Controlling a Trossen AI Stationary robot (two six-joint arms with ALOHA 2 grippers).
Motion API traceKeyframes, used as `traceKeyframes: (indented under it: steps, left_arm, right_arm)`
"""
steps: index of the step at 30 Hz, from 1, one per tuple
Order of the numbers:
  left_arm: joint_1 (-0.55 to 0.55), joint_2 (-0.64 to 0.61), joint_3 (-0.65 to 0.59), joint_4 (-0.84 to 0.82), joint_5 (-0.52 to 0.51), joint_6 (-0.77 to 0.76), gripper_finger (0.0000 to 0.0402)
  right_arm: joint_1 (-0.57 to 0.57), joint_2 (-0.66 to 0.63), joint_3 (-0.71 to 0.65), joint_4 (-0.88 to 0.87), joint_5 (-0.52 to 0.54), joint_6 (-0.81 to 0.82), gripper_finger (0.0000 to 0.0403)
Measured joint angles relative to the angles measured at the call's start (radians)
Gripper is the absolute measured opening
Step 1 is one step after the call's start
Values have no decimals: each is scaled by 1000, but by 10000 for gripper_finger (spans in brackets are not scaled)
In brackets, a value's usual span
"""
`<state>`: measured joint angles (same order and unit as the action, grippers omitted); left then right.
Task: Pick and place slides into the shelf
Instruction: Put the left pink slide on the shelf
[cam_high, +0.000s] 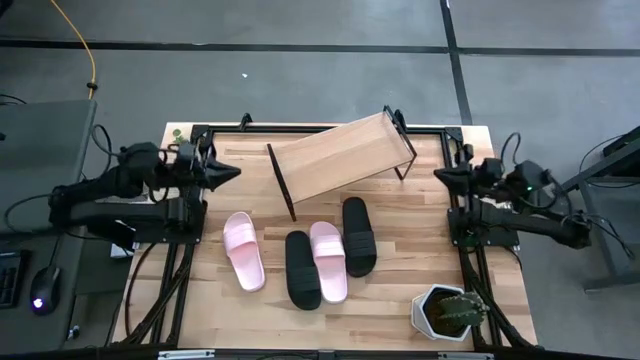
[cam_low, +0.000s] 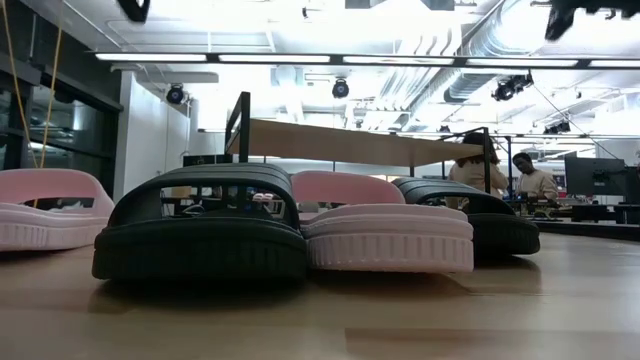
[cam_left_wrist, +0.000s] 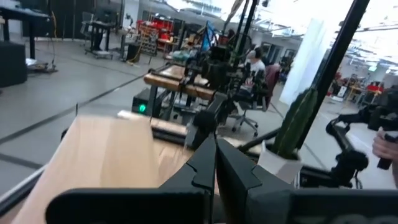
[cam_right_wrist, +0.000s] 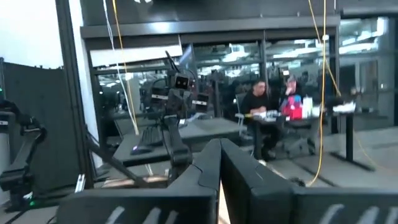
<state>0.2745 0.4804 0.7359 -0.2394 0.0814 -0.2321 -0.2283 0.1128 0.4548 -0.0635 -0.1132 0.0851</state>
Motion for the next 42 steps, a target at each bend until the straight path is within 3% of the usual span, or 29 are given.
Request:
traceKeyframes:
  steps: [7,16,25,36,42]
  left_arm:
    - [0,163,261,-15,109,0,3]
    - [0,317,524,-201,118,69,3]
    - [0,342,600,-148,208,70,3]
    - [0,343,610,-153,144,0,3]
    - [0,342,610,-144,135,0,3]
  right_arm:
    - [0,118,127,0,-15,-41,0]
    - [0,290,237,53,5,-41,0]
    - [0,381,298,226,5,-42,0]
    - [0,391,304,367,-11,46,0]
    - [0,414,366,299,-122,68,0]
